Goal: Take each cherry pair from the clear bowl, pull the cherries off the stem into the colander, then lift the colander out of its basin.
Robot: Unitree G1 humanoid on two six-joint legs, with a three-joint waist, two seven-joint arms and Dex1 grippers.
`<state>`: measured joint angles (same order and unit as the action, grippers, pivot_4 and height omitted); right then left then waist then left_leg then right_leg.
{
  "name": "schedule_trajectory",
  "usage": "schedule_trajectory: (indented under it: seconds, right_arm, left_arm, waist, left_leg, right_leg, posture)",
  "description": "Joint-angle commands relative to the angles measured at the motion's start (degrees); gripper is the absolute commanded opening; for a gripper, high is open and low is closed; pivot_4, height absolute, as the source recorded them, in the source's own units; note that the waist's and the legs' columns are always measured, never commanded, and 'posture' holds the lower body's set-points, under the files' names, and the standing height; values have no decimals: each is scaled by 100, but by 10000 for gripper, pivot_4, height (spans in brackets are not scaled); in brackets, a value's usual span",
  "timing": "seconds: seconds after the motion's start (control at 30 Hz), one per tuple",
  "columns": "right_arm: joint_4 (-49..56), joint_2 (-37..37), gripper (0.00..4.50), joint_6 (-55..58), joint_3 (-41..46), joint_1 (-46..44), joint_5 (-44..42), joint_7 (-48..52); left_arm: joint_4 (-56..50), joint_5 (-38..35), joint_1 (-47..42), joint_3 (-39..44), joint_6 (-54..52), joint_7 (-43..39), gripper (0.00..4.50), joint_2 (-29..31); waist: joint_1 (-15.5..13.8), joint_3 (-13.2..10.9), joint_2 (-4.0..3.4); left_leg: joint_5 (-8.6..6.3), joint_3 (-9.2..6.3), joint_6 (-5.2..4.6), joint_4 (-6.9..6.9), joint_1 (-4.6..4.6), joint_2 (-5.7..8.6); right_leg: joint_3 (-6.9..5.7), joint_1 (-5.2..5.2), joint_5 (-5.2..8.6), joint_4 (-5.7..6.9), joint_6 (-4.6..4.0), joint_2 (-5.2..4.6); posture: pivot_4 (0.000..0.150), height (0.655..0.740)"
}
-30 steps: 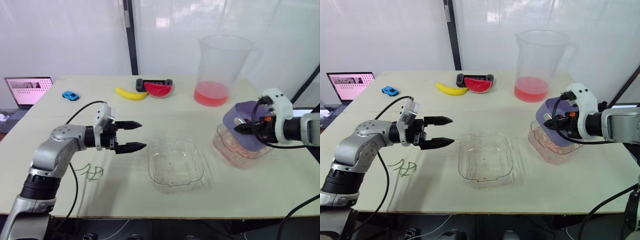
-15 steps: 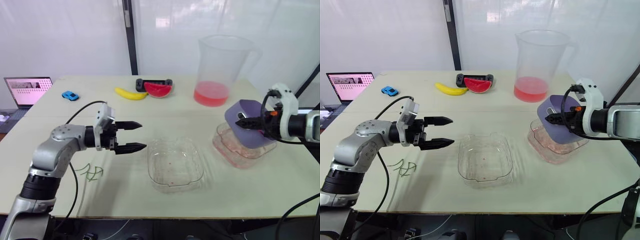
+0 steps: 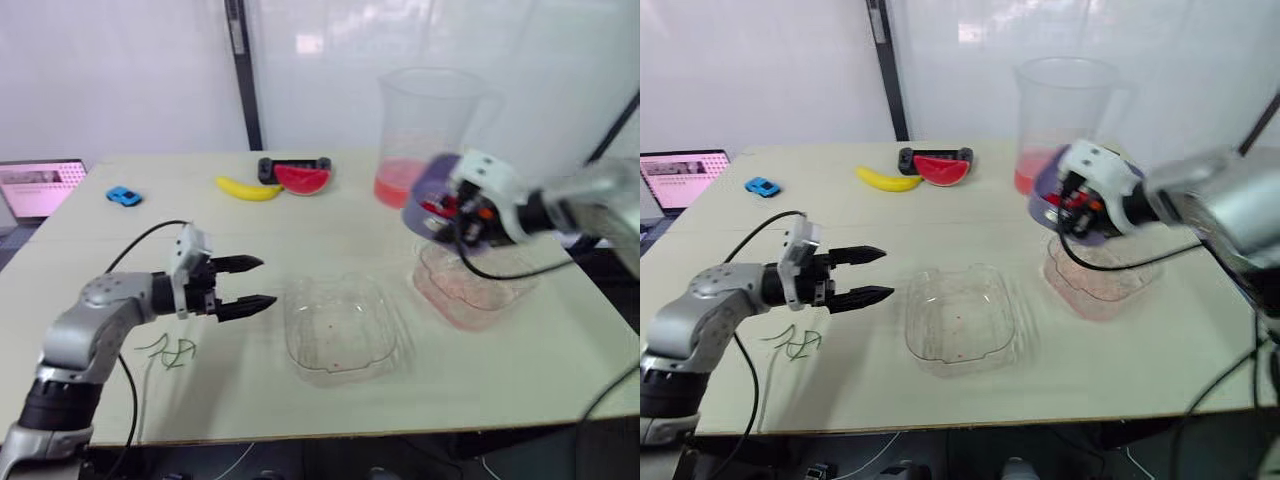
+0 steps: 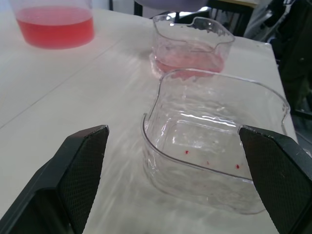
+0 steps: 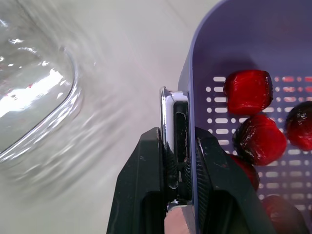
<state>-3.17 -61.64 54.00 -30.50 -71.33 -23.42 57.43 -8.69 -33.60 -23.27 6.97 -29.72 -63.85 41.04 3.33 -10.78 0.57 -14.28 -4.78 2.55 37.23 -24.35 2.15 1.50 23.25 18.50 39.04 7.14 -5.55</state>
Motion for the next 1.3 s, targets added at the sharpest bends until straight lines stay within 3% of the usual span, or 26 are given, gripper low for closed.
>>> schedule_trajectory:
  seconds: [0.03, 0.3, 0.5, 0.77, 0.8, 1.03, 1.2, 1.3]
  right_arm:
    - [-1203, 704, 2260, -1207, -513, -581, 1061, 793]
    - [-3385, 2188, 2260, -2744, -616, -908, 2124, 1700]
    - [-4066, 2748, 2260, -3097, -355, -760, 2334, 2169]
    - [-5043, 3191, 2260, -3456, -49, -768, 2807, 1921]
    - [-5103, 3212, 12623, -3476, -5, -785, 2849, 1907]
    - [-5161, 3099, 44882, -3637, 613, -1036, 2852, 1808]
    - [-4342, 2553, 44882, -3303, 1447, -1023, 2375, 2125]
    - [-3448, 2016, 44882, -3119, 2090, -519, 2157, 1748]
  left_arm:
    - [-466, -184, 269, 373, -103, 249, 45000, 119]
    - [-1157, -419, 1126, 983, -314, 658, 45000, 384]
    - [-1402, -596, 1307, 1201, -392, 874, 45000, 430]
    - [-1310, -525, 1177, 1037, -257, 929, 45000, 488]
    - [-1267, -509, 1113, 992, -246, 935, 45000, 479]
    - [-1033, -462, 801, 862, -252, 1043, 45000, 367]
    - [-525, -200, 441, 786, -74, 1319, 45000, 176]
    - [-284, -15, 304, 763, 58, 1439, 45000, 133]
  waist:
    - [17, 0, 0]
    - [-48, -1, 1]
    - [-78, -1, 1]
    - [-74, -1, 1]
    - [-75, -1, 1]
    - [-67, 0, 1]
    - [-90, -1, 0]
    - [-109, 1, 2]
  left_leg:
    - [0, -1, 1, -1, -1, -1]
    - [24, -6, 42, 0, -9, -1]
    - [32, -8, 56, -1, -7, -1]
    - [33, -8, 59, -2, -7, 3]
    - [34, -8, 59, -3, -7, 4]
    - [35, -7, 61, -5, -6, 8]
    - [35, -8, 62, -2, -7, 9]
    - [35, -8, 62, -5, -7, 10]
  right_leg:
    - [0, 2, 0, 1, 0, -1]
    - [-2, 8, 0, 3, 0, -13]
    - [-2, 10, -1, 8, -1, -10]
    - [-3, 10, -1, 9, -1, -10]
    - [-3, 11, -1, 9, -2, -9]
    - [-3, 12, -1, 10, -2, -8]
    - [-5, 10, -1, 10, -2, -8]
    - [-5, 10, -1, 10, -2, -9]
  posture:
    - [1500, 7400]
    - [1500, 7400]
    - [1500, 7400]
    - [1500, 7400]
    - [1500, 7400]
    - [1500, 7400]
    - [1500, 7400]
    - [1500, 7400]
